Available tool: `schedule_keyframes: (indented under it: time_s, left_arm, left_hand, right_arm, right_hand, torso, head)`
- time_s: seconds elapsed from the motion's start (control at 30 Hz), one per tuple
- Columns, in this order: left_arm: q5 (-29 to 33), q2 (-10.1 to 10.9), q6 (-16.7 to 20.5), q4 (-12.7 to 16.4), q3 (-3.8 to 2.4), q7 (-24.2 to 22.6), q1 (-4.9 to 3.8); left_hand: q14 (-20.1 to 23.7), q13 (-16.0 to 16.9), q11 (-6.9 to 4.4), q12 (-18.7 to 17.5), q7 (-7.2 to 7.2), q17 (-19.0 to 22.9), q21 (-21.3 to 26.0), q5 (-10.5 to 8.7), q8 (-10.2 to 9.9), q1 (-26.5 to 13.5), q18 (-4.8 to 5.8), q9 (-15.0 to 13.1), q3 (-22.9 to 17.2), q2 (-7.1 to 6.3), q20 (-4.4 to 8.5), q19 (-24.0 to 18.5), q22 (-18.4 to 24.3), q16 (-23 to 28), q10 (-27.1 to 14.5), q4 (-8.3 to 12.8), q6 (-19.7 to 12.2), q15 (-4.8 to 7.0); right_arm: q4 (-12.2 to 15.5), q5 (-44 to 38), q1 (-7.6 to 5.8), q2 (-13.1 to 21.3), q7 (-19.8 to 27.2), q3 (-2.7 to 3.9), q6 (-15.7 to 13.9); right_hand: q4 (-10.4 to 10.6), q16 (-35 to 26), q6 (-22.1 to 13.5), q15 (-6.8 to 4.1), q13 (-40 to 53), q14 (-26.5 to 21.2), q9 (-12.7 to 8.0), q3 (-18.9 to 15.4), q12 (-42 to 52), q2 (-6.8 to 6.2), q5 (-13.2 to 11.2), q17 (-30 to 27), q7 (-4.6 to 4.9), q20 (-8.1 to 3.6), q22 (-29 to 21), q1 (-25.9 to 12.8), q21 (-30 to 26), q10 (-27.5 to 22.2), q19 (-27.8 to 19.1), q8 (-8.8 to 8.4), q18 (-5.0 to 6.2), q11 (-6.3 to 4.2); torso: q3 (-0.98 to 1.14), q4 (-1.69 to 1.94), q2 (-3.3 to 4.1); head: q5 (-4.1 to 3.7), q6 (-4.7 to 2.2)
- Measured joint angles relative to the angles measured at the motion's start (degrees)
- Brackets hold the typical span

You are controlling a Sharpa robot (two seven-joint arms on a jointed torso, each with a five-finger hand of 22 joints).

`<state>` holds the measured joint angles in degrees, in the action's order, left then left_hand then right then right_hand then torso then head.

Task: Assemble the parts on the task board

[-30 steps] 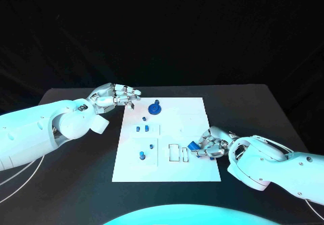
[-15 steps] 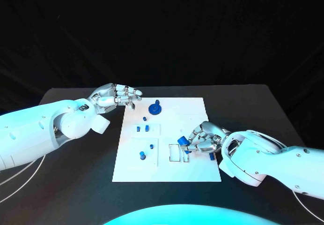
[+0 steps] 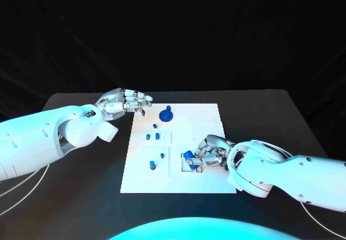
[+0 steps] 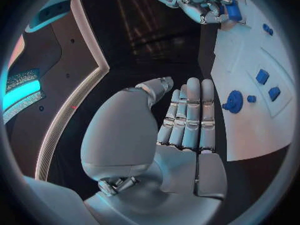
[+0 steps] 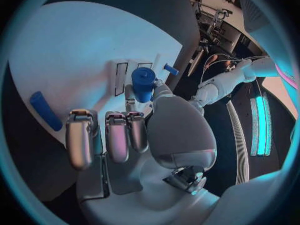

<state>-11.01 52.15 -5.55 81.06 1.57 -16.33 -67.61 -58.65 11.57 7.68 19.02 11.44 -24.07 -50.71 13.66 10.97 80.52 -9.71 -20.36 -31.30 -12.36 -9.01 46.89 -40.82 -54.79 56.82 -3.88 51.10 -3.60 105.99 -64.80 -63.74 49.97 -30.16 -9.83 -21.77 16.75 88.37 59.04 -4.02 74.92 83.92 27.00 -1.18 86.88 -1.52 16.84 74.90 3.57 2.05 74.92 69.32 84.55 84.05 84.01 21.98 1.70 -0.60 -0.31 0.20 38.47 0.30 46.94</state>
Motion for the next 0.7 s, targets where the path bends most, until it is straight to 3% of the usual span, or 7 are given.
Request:
schedule_keyframes:
  time_s: [0.43, 0.57, 0.7]
  left_arm:
    - [0.0, 0.1, -0.1, 0.1, 0.0, 0.0, 0.0]
    - [0.0, 0.1, -0.1, 0.1, 0.0, 0.1, 0.0]
    - [0.0, 0.1, -0.1, 0.1, 0.0, 0.1, 0.0]
  left_hand:
    - [0.0, 0.0, 0.0, 0.0, 0.0, 0.0, 0.0, 0.0, 0.0, 0.0, -0.01, 0.0, 0.0, 0.0, 0.0, 0.0, 0.0, 0.0, 0.0, 0.0, 0.0, 0.0]
    - [0.0, 0.0, 0.0, 0.0, 0.0, 0.0, 0.0, 0.0, 0.0, 0.0, -0.01, 0.0, 0.0, 0.0, 0.0, 0.0, 0.1, 0.2, 0.0, 0.0, 0.0, 0.0]
    - [0.0, 0.0, 0.0, 0.0, 0.0, 0.0, 0.1, 0.0, 0.0, 0.0, 0.0, 0.0, 0.0, 0.0, 0.0, 0.0, 0.1, 0.2, 0.0, 0.0, 0.0, 0.0]
  right_arm:
    - [-1.1, -1.5, 0.02, -1.1, -0.1, 0.03, 0.6]
    - [-1.5, -2.1, 0.08, -1.6, -0.1, 0.0, 0.9]
    - [-1.8, -2.4, 0.15, -1.8, -0.1, -0.01, 0.9]
  right_hand:
    - [0.1, 0.0, 0.0, 0.0, 0.0, 0.0, 1.0, -0.3, 0.0, -0.56, -1.1, 0.0, 0.0, 0.0, 0.0, -1.3, 0.1, 0.0, 0.0, 1.58, 0.0, 0.01]
    - [0.2, 0.0, 0.4, 0.01, 0.0, 0.0, 1.3, -1.3, 0.0, -0.7, -4.1, 0.0, -0.43, 0.0, 0.0, -3.1, 0.1, 0.0, 0.0, 2.01, 0.0, 0.01]
    - [0.3, 0.0, 0.7, 0.0, 0.0, 0.0, 1.7, -2.3, -0.1, -1.8, -8.5, 0.0, -0.63, 0.0, 0.0, -6.0, 0.1, 0.0, 0.0, 2.81, 0.0, 0.0]
  torso:
    - [0.0, -0.01, 0.02]
    - [0.01, -0.03, 0.02]
    - [0.01, -0.04, 0.02]
  head:
    - [0.15, 0.12]
    - [0.23, 0.23]
    - [0.29, 0.21]
